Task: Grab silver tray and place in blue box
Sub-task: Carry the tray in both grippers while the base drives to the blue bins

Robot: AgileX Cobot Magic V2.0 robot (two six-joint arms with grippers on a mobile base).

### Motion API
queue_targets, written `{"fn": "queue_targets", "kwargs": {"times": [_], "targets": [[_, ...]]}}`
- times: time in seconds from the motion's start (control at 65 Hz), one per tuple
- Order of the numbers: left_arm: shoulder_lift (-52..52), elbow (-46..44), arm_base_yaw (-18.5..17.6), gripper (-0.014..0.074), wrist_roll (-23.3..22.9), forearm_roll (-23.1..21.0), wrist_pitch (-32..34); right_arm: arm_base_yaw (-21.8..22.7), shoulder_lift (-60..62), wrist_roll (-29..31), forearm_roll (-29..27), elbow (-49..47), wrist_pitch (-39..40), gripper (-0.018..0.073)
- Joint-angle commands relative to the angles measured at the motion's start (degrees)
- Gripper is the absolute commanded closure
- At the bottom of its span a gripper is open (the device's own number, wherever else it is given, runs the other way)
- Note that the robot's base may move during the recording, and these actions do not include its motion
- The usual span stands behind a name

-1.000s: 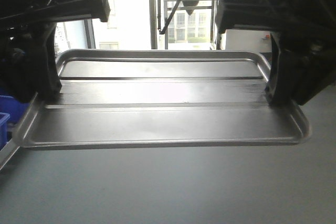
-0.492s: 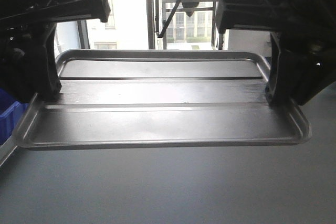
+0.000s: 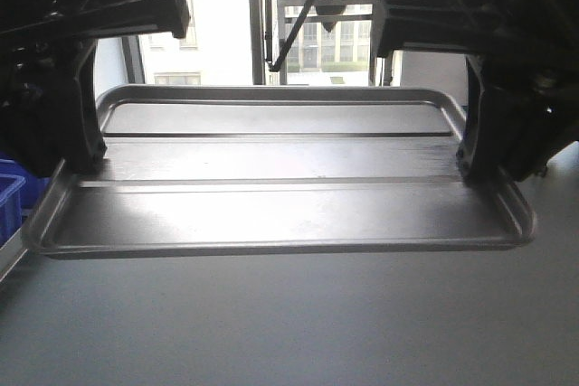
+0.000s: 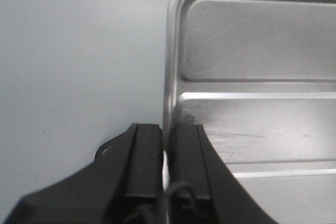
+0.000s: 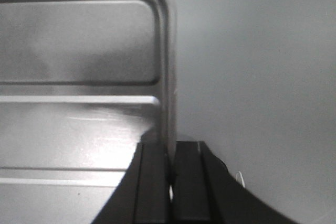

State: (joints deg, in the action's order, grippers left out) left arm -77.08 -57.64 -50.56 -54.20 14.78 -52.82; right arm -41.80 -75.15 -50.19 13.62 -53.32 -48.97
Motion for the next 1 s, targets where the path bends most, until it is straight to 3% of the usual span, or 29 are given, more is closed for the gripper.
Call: {"fn": "queue_targets", "kwargs": {"times": [0.0,0.985], "targets": [[1.89,-1.61,-0.40,0.0604,-0.39,0.34,1.85,-0.08,2.01,0.78,1.66,-1.63,2.21,0.0506],[1.89,-1.61,-0.40,0.0604,-0.39,0.28,1.85,-0.08,2.01,0.78,1.66,-1.63,2.24,0.0506]]}}
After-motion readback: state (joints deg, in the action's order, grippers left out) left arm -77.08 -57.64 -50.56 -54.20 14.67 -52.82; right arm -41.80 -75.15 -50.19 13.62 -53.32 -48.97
